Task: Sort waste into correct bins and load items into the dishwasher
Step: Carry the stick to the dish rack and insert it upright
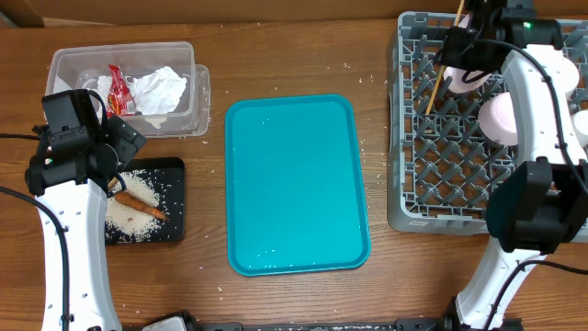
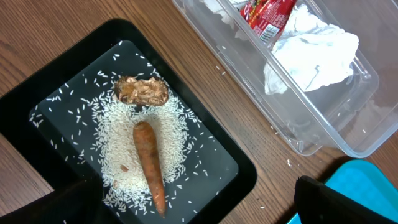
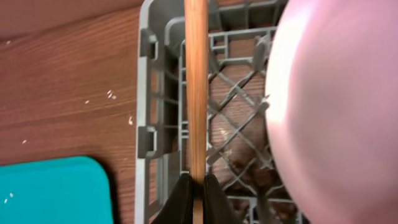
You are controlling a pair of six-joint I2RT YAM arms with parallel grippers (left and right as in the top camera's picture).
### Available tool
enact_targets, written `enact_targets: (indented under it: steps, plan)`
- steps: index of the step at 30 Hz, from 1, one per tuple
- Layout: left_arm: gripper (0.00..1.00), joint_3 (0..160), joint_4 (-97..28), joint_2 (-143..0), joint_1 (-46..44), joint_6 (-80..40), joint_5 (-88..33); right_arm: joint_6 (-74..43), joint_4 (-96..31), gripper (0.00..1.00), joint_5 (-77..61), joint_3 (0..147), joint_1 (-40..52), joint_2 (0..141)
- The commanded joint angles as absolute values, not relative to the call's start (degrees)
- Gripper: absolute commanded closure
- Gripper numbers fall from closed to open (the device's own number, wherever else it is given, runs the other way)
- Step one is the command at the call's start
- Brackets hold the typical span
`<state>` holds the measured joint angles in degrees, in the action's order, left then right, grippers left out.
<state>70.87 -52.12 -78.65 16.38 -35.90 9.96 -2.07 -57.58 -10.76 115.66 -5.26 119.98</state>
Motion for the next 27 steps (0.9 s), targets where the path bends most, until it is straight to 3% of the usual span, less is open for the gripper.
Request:
enact_targets:
  steps: [1, 9, 10, 12, 15, 27]
  plan:
    - [0.0, 71.5, -52.07, -78.48, 16.47, -36.4, 10.92, -1.45, -57.01, 0.96, -13.06, 115.44, -5.32, 119.81]
    - [0.0, 71.5, -52.05, -78.48, 16.47, -36.4, 10.92, -1.15, -57.65, 0.92, -13.61, 115.33, -3.95, 120.4]
    - [0.0, 71.5, -52.05, -78.48, 16.49, -36.4, 10.92, -0.95, -57.65, 0.87, -13.56, 115.33, -3.73, 120.55]
    - [0.0, 71.5, -52.05, -78.48, 16.47, -36.42, 10.92, -0.84, -57.63, 0.68, -11.7, 115.28, -3.18, 120.77]
    - [0.0, 71.5, -52.07, -78.48, 16.47, -36.4, 10.92, -0.84, -57.6, 0.53, -9.98, 115.28, -2.57, 120.79]
    - [0.0, 71.5, -52.05, -78.48, 16.47, -36.4, 10.9, -4.6, -62.61, 0.37, -6.76, 117.51, -1.83, 117.67]
